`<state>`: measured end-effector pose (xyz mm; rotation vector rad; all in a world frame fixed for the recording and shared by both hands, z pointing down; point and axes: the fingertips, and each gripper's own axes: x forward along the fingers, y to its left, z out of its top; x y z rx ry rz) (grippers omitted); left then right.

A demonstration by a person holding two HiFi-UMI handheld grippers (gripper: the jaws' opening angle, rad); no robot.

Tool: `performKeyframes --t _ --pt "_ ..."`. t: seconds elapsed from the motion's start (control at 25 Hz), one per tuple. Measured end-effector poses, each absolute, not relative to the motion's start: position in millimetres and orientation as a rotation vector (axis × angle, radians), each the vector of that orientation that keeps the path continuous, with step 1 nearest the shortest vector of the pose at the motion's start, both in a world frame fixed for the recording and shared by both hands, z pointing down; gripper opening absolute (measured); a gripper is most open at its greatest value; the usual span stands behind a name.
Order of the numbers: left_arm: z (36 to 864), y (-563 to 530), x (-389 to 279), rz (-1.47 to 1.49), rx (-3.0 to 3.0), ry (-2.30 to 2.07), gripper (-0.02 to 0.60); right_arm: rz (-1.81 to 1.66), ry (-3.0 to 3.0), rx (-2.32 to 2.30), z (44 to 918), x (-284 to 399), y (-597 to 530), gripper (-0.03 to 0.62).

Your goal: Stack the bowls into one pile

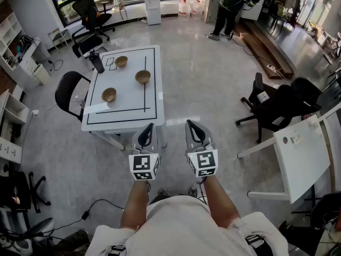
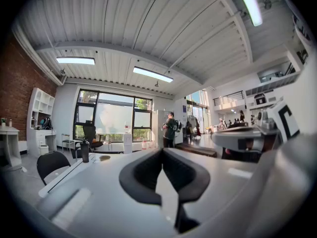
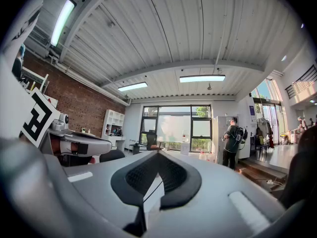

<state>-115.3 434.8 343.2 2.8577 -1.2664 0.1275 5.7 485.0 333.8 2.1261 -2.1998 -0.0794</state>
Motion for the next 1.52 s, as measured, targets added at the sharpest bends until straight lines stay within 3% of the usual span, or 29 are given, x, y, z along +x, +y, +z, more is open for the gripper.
performKeyframes --t 0.76,1.52 --pt "371.6 393.5 -144.3 0.15 2.837 -1.195 0.002 -0.051 -2.145 2.135 355.6 -33.6 438.8 0.0" --pt "375.4 256.3 -25.2 0.176 2.743 -1.356 0.002 -0.029 -2.32 1.976 352.0 87.3 288.2 0.0"
